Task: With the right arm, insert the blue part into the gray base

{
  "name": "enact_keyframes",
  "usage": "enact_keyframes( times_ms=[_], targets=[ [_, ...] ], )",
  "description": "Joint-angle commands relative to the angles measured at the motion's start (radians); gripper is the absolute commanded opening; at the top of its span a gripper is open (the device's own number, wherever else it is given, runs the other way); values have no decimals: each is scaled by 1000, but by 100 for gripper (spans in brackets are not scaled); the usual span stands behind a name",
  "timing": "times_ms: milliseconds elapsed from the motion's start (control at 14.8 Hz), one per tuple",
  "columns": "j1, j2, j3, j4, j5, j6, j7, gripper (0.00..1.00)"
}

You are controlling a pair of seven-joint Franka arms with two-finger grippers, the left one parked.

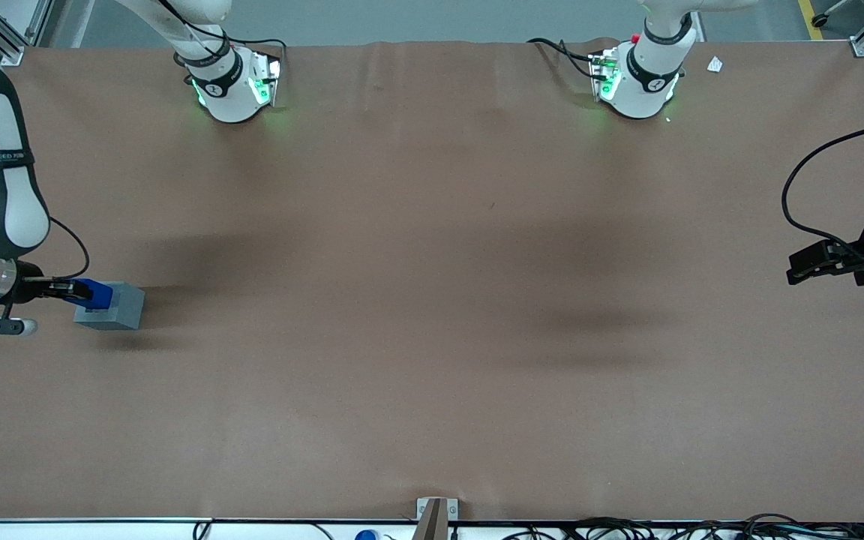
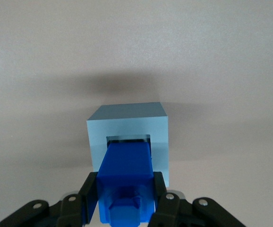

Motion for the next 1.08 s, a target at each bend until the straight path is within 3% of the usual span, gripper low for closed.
enact_keyframes(
  times_ms=[0, 1014],
  targets=[
    [-19, 11, 16, -12, 14, 11, -4, 15],
    [-19, 24, 16, -10, 0, 13, -40, 14]
  ],
)
